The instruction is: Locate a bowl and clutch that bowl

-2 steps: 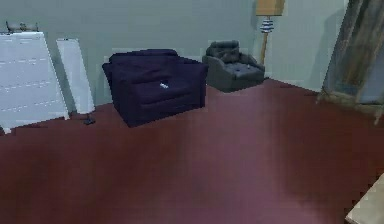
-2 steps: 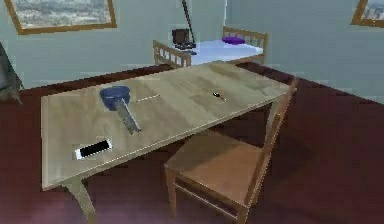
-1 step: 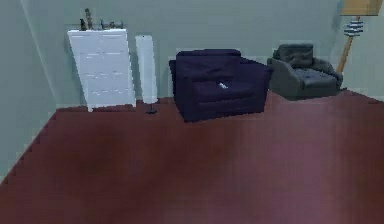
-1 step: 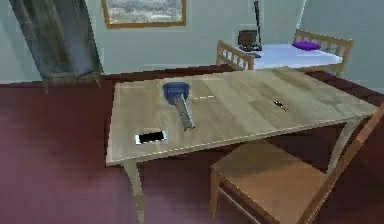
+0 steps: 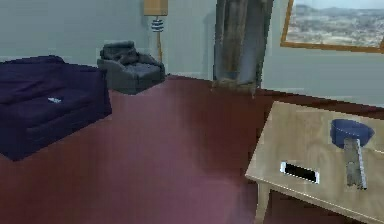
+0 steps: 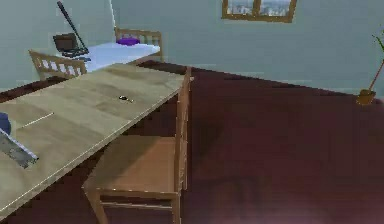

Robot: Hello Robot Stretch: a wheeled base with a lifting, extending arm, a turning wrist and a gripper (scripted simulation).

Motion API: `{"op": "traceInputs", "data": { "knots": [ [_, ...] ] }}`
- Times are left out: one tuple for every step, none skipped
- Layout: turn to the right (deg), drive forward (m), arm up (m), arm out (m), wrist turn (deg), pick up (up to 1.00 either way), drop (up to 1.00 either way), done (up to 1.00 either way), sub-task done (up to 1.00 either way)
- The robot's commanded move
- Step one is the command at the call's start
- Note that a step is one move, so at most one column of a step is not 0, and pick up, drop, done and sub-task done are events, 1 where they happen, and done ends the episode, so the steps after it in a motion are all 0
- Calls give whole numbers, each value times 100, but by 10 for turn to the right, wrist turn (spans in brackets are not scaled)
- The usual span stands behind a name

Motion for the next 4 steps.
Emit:
{"op": "traceInputs", "data": {
  "knots": [
    [450,0,0,0,0,0,0,0,0],
    [30,0,0,0,0,0,0,0,0],
    [0,50,0,0,0,0,0,0,0],
    [-450,0,0,0,0,0,0,0,0]
  ]
}}
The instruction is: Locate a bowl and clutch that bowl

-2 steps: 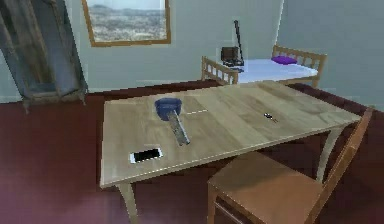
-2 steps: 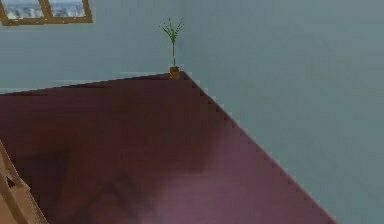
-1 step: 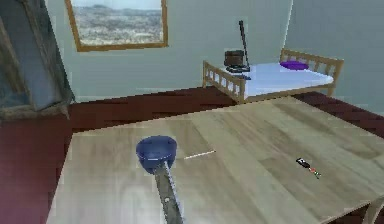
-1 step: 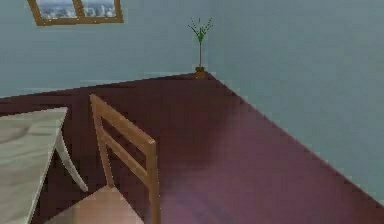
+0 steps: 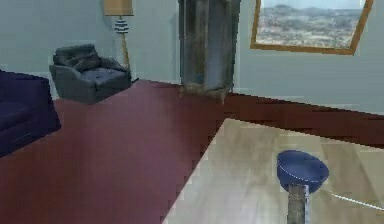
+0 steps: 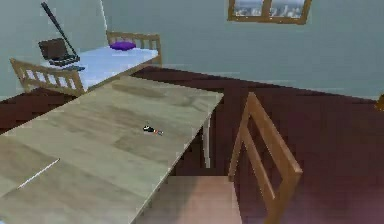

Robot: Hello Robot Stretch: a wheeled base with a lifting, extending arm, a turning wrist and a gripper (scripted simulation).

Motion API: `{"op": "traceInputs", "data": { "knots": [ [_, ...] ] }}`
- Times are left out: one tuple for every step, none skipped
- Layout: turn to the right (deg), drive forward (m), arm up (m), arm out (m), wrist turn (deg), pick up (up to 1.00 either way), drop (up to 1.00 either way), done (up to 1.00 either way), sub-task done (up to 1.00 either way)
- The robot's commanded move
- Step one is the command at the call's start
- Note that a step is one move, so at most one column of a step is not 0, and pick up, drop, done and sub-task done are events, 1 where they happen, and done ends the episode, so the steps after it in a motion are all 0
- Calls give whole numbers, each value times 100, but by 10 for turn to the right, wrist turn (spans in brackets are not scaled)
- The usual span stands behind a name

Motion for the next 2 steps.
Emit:
{"op": "traceInputs", "data": {
  "knots": [
    [-450,0,0,0,0,0,0,0,0],
    [-90,0,0,0,0,0,0,0,0]
  ]
}}
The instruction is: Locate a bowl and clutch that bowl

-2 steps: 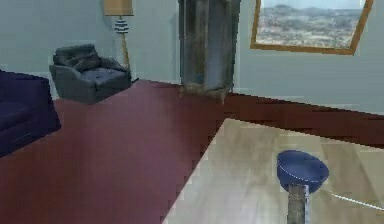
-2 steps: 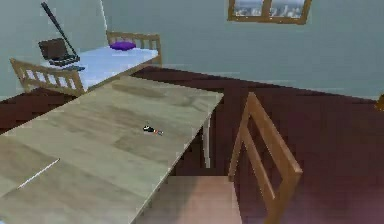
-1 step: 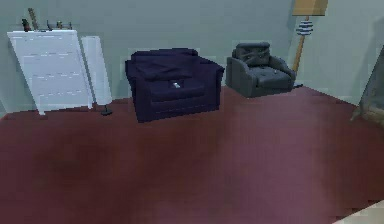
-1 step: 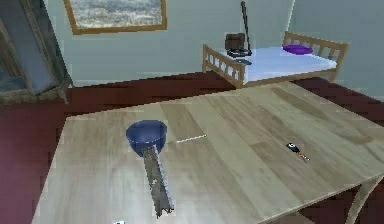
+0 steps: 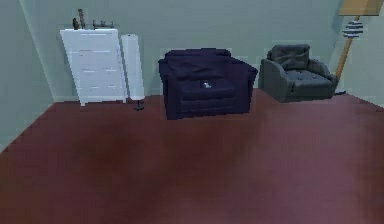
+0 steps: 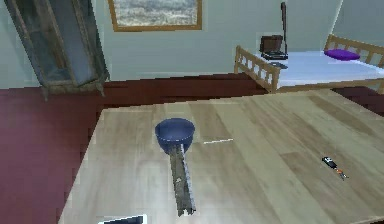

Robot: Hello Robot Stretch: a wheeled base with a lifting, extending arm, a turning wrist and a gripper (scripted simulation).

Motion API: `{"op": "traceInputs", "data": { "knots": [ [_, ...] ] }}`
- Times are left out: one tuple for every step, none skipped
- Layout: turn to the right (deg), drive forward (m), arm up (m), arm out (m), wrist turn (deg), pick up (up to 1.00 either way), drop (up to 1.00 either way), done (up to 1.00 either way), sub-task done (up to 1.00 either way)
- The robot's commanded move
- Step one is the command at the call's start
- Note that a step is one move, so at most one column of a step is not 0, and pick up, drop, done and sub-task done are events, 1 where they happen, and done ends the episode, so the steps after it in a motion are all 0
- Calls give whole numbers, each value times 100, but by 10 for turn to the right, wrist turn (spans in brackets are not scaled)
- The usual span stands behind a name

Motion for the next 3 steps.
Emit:
{"op": "traceInputs", "data": {
  "knots": [
    [0,0,50,0,0,0,0,0,0],
    [0,0,38,0,0,0,0,0,0],
    [0,0,0,40,0,0,0,0,0]
  ]
}}
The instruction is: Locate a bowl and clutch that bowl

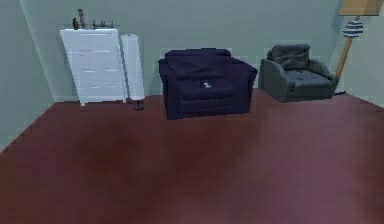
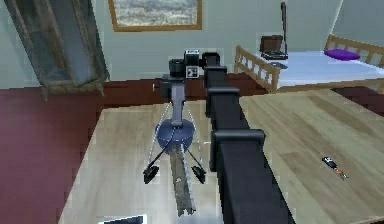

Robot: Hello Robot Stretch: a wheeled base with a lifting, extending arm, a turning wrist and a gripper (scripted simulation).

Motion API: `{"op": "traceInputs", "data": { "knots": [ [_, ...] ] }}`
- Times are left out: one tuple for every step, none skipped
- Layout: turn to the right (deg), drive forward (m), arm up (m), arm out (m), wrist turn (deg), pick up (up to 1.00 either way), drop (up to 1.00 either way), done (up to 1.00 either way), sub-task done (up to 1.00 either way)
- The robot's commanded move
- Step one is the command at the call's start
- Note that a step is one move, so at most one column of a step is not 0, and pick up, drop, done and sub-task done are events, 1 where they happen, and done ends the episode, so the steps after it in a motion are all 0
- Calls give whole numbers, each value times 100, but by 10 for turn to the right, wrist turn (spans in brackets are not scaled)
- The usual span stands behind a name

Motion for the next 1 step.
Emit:
{"op": "traceInputs", "data": {
  "knots": [
    [0,0,0,0,450,0,0,0,0]
  ]
}}
